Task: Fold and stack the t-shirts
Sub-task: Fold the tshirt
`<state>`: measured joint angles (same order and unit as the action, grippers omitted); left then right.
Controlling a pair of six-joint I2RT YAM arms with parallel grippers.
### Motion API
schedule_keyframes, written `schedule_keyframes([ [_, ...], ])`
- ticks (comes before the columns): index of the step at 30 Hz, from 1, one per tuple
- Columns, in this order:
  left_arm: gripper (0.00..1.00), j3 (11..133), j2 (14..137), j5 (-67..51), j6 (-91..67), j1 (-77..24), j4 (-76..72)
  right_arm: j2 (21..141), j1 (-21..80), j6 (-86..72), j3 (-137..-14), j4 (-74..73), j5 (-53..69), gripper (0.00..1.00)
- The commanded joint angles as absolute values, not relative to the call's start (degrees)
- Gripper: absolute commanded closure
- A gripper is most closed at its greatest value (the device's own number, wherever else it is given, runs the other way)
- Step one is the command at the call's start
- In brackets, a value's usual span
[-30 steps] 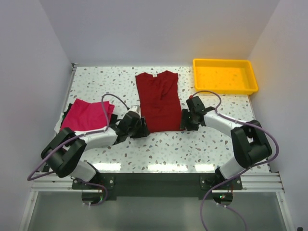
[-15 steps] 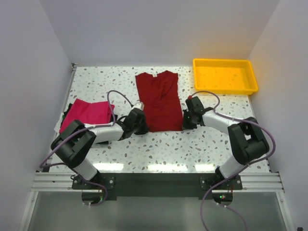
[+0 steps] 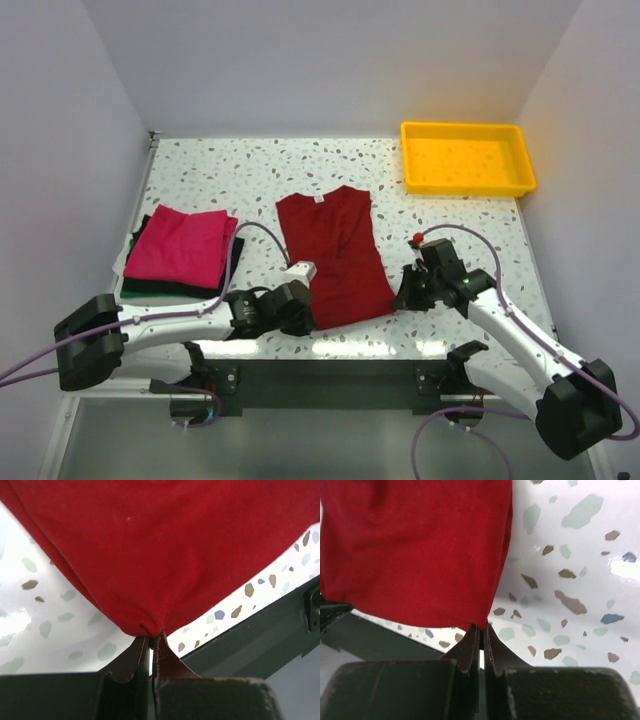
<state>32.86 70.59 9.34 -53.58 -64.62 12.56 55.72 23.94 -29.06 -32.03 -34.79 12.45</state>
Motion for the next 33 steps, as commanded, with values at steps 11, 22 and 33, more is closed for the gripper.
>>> schedule_keyframes([
  [11, 1.00, 49.6, 68.5, 26.7, -51.2, -62.1, 26.7, 60.7, 23.6, -27.5, -51.7, -36.9, 6.4, 1.00],
  [22, 1.00, 56.2, 73.8, 25.4, -39.2, -45.8, 14.6, 82.9, 21.4, -24.3, -72.8, -32.5, 4.7, 1.00],
  [33, 1.00, 64.8, 87.4, 13.1, -36.2, -30.8, 7.5, 102.6, 16.7, -21.8, -89.8, -30.0, 10.0, 1.00],
])
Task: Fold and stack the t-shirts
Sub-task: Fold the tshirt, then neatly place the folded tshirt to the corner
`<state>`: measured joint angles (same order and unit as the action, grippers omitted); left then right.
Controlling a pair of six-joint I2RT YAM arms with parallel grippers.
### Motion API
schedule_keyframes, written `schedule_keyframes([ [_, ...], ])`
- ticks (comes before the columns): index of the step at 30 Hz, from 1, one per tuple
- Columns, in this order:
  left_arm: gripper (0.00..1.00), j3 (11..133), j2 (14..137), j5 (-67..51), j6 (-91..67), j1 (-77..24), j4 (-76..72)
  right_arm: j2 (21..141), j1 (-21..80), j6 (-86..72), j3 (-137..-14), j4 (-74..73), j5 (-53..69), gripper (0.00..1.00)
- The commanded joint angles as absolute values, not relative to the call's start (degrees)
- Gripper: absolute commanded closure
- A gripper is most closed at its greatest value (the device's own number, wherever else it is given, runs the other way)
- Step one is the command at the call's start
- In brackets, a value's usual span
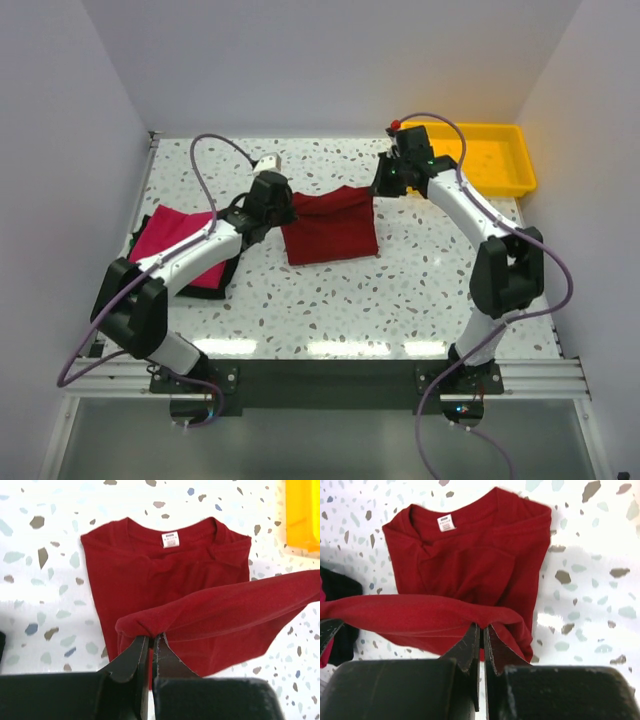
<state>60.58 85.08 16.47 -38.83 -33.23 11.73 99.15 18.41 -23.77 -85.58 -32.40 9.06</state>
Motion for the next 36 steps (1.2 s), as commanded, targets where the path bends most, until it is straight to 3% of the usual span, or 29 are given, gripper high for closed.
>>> schedule_keyframes([
  [1, 1.00, 65.2, 89.6, 12.7, -35.6, -30.3, 6.4, 104.1, 16.2, -21.6, -90.7, -28.8, 10.2, 1.00],
  [10, 1.00, 72.1, 105.1, 9.8, -35.6, -23.5, 3.0, 122.6, 14.5, -19.6, -104.7, -27.5, 14.0, 1.00],
  [11, 1.00, 72.4, 106.0, 8.7, -35.5, -22.6, 2.0, 124.1, 14.3, -19.2, -105.8, -27.9, 14.1, 0.98],
  [13, 1.00, 73.7, 108.2, 7.1, -35.4, -21.7, 1.6, 127.3, 14.2, -17.9, -108.0, -29.2, 14.2, 0.84],
  [14, 0.73, 74.1, 108.7, 5.6, -35.3, -21.4, 1.5, 127.8, 14.2, -17.8, -109.1, -29.0, 13.9, 0.60],
  [15, 0.51, 74.2, 108.9, 5.4, -35.2, -21.1, 0.9, 128.1, 14.1, -17.7, -109.2, -28.6, 13.8, 0.48],
  [16, 0.30, 74.2, 108.9, 5.1, -34.8, -21.0, 0.9, 128.1, 13.9, -17.6, -109.6, -28.6, 13.8, 0.44],
  [17, 0.00, 74.3, 108.8, 5.1, -34.5, -21.0, -0.8, 127.8, 13.8, -17.5, -110.1, -28.6, 13.6, 0.36],
  [19, 0.00, 75.0, 108.0, 5.0, -33.5, -20.9, -0.1, 126.7, 13.7, -17.5, -110.3, -29.1, 13.4, 0.26],
  [20, 0.00, 74.7, 107.4, 4.7, -33.5, -20.9, -0.1, 124.5, 13.8, -17.5, -109.0, -28.8, 13.5, 0.05],
  [21, 0.00, 73.1, 105.9, 4.6, -33.7, -20.9, -0.1, 123.2, 13.8, -17.9, -108.0, -28.5, 14.0, 0.02],
  [25, 0.00, 66.3, 101.7, 1.8, -34.1, -21.0, -1.7, 114.3, 13.8, -19.1, -99.5, -26.1, 16.0, 0.01],
  [29, 0.00, 61.4, 100.2, -0.9, -35.2, -21.4, -2.4, 101.5, 13.8, -21.8, -81.1, -19.3, 18.1, 0.01],
  [36, 0.00, 61.8, 104.1, -0.1, -35.5, -23.2, -0.5, 82.1, 13.8, -25.7, -59.3, -14.5, 17.5, 0.01],
])
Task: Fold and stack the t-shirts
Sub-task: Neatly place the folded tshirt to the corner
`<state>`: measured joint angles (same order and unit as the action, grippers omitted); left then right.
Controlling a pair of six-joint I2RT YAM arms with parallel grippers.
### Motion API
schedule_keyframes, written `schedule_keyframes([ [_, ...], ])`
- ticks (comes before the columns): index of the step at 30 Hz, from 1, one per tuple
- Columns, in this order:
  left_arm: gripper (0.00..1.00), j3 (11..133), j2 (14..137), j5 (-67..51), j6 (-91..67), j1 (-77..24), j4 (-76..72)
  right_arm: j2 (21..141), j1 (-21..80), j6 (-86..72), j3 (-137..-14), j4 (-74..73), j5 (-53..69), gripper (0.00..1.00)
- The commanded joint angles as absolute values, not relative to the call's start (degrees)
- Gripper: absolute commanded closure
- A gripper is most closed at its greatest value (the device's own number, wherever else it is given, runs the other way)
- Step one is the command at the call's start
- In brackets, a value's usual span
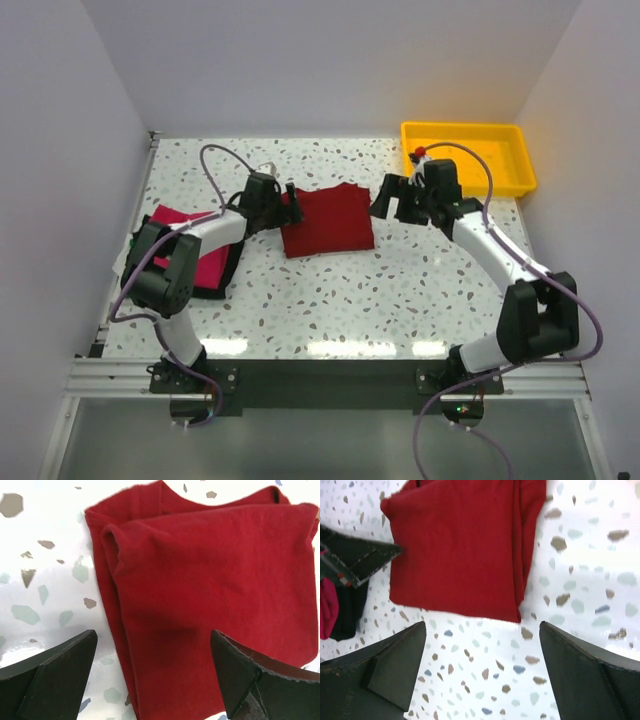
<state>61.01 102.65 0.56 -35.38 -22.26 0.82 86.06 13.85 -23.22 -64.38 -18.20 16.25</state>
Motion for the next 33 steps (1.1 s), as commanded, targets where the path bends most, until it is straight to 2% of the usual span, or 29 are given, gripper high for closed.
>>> schedule_keyframes([
  [1, 0.02, 62.6, 104.5, 1.3, -35.5, -23.3, -0.1, 80.8, 13.8, -25.7, -56.4, -14.8, 18.1, 0.01],
  [3, 0.05, 63.1, 105.7, 2.0, -35.2, -23.4, 2.2, 77.2, 13.8, -25.6, -53.2, -16.3, 18.1, 0.01],
  [6, 0.16, 64.8, 107.8, 3.8, -34.5, -23.8, 3.9, 72.7, 13.8, -25.4, -50.2, -18.3, 16.9, 0.01],
  [11, 0.24, 67.9, 111.2, 6.9, -33.5, -25.4, 6.9, 67.0, 13.8, -26.9, -47.4, -20.8, 13.3, 0.01],
  [14, 0.39, 69.3, 113.5, 7.3, -33.6, -25.5, 7.2, 63.3, 13.8, -27.4, -45.7, -20.9, 10.3, 0.01],
  [15, 0.52, 69.9, 114.2, 7.8, -33.3, -25.6, 7.7, 62.6, 13.8, -27.4, -45.0, -21.0, 9.5, 0.01],
  [16, 0.59, 71.4, 115.7, 8.2, -32.6, -25.7, 8.3, 61.2, 13.8, -27.2, -44.7, -21.1, 8.3, 0.01],
  [17, 0.74, 72.6, 116.4, 8.3, -31.8, -25.8, 9.3, 60.6, 13.8, -27.1, -44.6, -21.5, 6.2, 0.01],
  [20, 1.00, 77.0, 117.2, 13.0, -28.0, -27.2, 13.4, 59.2, 13.7, -26.2, -44.1, -22.9, 3.0, 0.01],
  [24, 1.00, 78.7, 113.4, 21.3, -20.3, -28.6, 17.7, 59.1, 13.7, -25.4, -41.8, -22.2, 1.0, 0.01],
  [28, 1.00, 76.8, 105.3, 24.6, -10.9, -28.7, 21.0, 60.7, 13.7, -25.3, -41.2, -21.8, 1.5, 0.01],
  [33, 1.00, 74.1, 96.9, 28.3, -7.7, -29.3, 26.4, 61.5, 13.7, -25.5, -40.2, -20.5, 1.1, 0.01],
])
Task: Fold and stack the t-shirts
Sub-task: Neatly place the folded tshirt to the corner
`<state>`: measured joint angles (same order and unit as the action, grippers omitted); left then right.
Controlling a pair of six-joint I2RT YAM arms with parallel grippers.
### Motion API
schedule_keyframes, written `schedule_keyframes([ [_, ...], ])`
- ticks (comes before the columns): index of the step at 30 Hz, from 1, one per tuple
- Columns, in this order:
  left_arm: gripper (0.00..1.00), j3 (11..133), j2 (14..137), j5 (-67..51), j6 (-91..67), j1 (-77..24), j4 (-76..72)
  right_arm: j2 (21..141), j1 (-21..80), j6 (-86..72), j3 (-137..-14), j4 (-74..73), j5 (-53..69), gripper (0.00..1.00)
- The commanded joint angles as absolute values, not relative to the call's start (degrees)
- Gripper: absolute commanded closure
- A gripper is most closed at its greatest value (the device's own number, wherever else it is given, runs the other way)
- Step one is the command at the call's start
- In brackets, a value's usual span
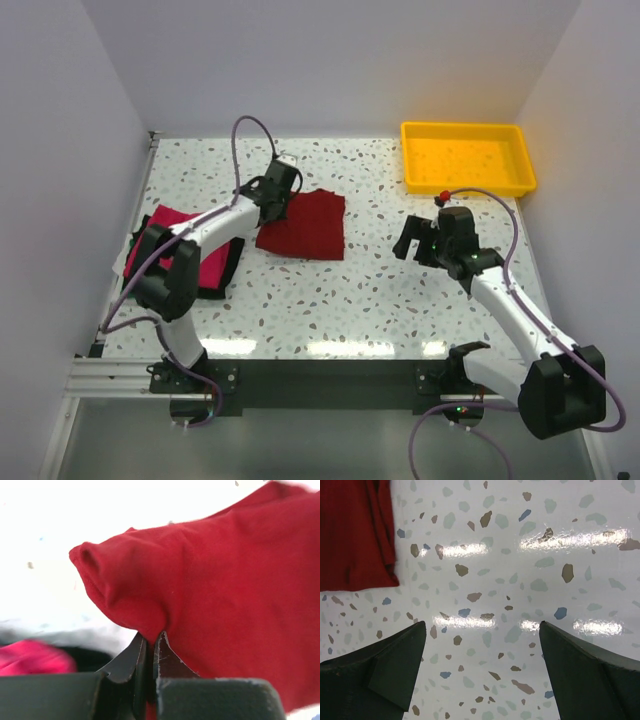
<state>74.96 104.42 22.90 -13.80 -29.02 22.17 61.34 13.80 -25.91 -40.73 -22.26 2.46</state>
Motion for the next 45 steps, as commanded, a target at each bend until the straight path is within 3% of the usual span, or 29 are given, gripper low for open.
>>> schedule_keyframes([
  [1, 1.00, 73.6, 94.2, 28.5, -6.2, -29.5, 27.0, 61.5, 13.7, -25.5, -40.2, -20.5, 0.8, 0.01],
  [14, 1.00, 77.6, 83.7, 46.5, -5.3, -32.4, 51.9, 61.6, 13.8, -26.1, -39.2, -19.2, 4.2, 0.01],
  [24, 1.00, 78.7, 79.9, 57.8, 1.7, -32.3, 55.0, 61.8, 13.7, -25.9, -39.0, -19.4, 3.8, 0.01],
  [40, 1.00, 86.1, 73.8, 49.4, 10.4, -31.4, 52.1, 63.5, 13.7, -25.6, -39.8, -20.3, 2.4, 0.01],
  [45, 1.00, 82.9, 74.5, 47.1, 12.4, -24.3, 50.2, 63.3, 13.7, -25.4, -40.3, -21.0, 0.9, 0.01],
])
